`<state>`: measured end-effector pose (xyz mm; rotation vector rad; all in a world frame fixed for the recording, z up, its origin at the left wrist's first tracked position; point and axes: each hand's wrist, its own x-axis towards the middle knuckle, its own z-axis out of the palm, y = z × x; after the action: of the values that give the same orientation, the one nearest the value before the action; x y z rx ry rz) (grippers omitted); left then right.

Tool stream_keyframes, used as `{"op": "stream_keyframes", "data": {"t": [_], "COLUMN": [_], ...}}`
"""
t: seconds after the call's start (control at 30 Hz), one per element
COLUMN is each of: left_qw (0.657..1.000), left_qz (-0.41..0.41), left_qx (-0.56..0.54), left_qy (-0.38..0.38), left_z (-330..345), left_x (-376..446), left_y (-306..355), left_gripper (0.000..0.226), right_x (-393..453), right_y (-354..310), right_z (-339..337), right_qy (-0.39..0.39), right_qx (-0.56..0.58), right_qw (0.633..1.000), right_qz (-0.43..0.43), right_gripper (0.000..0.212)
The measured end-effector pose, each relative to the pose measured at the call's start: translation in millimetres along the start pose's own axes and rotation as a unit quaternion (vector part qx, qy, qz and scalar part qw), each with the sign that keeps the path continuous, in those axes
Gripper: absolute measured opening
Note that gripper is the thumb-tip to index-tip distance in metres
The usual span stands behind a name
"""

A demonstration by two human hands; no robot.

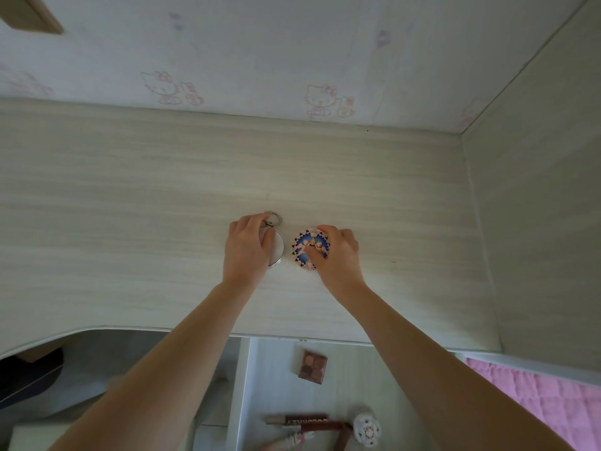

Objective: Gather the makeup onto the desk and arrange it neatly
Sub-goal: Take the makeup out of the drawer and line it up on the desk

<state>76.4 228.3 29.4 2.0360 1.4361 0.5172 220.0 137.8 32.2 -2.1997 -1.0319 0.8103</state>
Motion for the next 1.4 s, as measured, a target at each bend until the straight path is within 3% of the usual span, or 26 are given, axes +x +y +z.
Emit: {"op": "stream_keyframes", "data": {"t": [0.17,0.3,0.4,0.7,1.4], "left_qw": [1.000,0.988,0.972,0.980,0.981], "left_qz": [-0.005,0.120,0.182,0.157,0.115], "left_qx": [0.014,0.096,0.140,0.119,0.155], "left_qy": [0.010,-0.014,-0.058,-0.025,-0.021], "left_z": [-6,-8,-3,6,12], "left_x": [-14,-38,-48,-31,26], "left_y": [-1,-11,-17,-7,-1], "left_gripper": [0.042,0.047,0.053,0.044,0.047], "right_x": [-3,-22,-34,-17,43], "right_y": [-5,-11,-8,2,-6], "right_z": [-5,-2,5,6,-3], "right_qy": [0.006,0.054,0.032,0.007,-0.003], "right_qx": [-0.078,-0.149,-0.233,-0.237,-0.243], "right_qw": [0.997,0.980,0.955,0.950,0.944], "right_qz": [-0.024,-0.121,-0.180,-0.205,-0.224], "right_gripper": [0.051,0.051,0.054,0.060,0.065]}}
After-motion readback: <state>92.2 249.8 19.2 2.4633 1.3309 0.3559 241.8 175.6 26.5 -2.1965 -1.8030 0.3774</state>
